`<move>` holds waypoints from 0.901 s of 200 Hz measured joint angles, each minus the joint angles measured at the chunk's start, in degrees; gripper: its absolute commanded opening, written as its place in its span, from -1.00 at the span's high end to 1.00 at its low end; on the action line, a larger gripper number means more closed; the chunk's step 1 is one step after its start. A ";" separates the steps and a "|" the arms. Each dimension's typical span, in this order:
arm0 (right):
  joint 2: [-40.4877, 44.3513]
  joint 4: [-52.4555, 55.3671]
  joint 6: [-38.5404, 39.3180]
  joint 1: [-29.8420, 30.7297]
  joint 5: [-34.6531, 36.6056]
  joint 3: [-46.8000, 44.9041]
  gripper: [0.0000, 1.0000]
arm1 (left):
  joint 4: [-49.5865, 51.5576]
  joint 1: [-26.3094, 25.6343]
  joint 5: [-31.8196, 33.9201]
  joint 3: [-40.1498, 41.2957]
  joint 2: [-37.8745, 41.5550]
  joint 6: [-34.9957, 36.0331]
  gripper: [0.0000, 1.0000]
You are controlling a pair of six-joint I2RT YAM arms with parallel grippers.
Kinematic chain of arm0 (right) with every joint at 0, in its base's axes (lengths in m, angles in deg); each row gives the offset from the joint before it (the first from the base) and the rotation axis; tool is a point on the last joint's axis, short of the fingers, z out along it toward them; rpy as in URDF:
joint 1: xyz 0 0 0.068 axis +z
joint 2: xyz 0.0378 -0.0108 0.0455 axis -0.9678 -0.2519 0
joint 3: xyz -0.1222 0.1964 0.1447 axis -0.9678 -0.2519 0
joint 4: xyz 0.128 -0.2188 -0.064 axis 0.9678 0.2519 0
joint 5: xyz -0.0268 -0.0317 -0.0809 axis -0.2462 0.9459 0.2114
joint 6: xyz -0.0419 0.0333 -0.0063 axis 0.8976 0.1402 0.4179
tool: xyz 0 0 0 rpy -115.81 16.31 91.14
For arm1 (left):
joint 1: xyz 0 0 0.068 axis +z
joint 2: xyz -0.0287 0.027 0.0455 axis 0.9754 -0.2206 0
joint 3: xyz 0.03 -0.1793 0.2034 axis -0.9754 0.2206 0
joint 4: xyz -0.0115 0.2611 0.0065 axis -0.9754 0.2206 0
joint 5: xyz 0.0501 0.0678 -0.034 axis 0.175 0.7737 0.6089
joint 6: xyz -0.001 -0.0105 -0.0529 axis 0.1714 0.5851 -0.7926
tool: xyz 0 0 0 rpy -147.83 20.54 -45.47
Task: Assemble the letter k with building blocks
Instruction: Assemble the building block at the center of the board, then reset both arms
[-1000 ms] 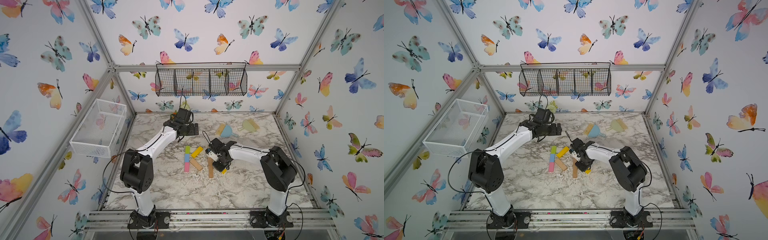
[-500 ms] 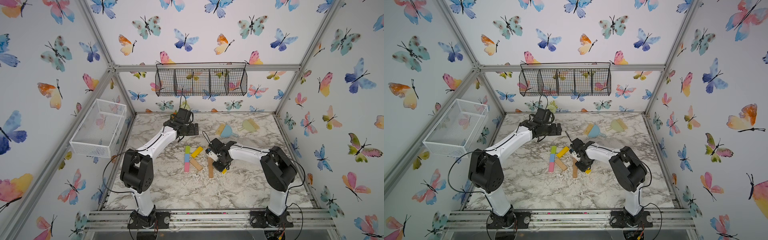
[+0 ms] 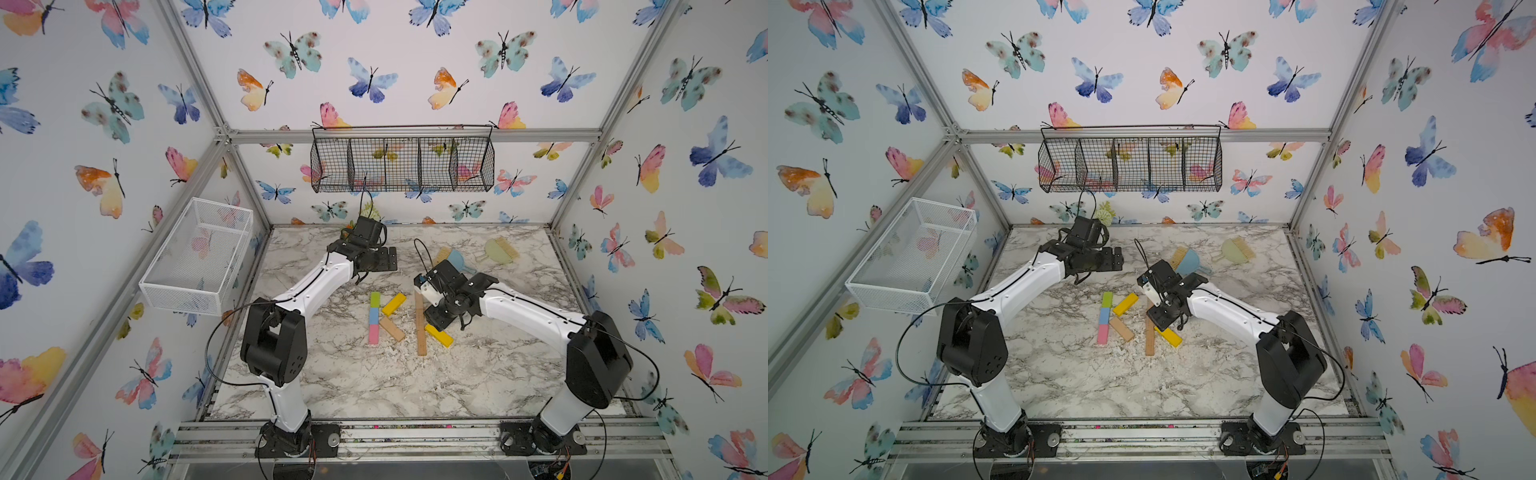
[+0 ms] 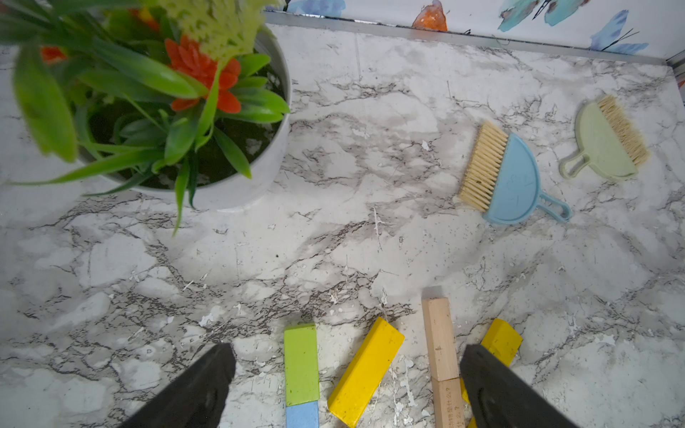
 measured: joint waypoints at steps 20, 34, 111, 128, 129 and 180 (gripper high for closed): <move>4.55 -1.57 -0.24 -0.81 0.83 2.60 -0.39 | -0.20 0.39 0.20 0.04 0.11 0.07 -0.97; 7.98 -3.63 -0.72 -2.56 1.01 2.95 -0.48 | -1.03 1.53 -0.07 1.03 1.05 -0.09 -0.96; 19.82 -17.70 -8.72 -37.35 -11.21 -6.47 -0.56 | -7.28 26.18 -2.23 17.33 14.82 -5.25 -0.97; 18.60 -19.47 -11.67 -44.19 -14.60 -8.26 -0.57 | -7.96 26.10 0.26 19.63 17.70 -5.22 -0.97; 18.53 -19.54 -11.78 -44.46 -14.73 -8.33 -0.57 | -8.00 26.05 0.35 19.80 17.97 -5.22 -0.97; 13.84 -29.42 -17.53 -53.62 -17.86 -20.37 -0.97 | -17.00 24.55 4.94 31.54 24.76 -1.60 -0.97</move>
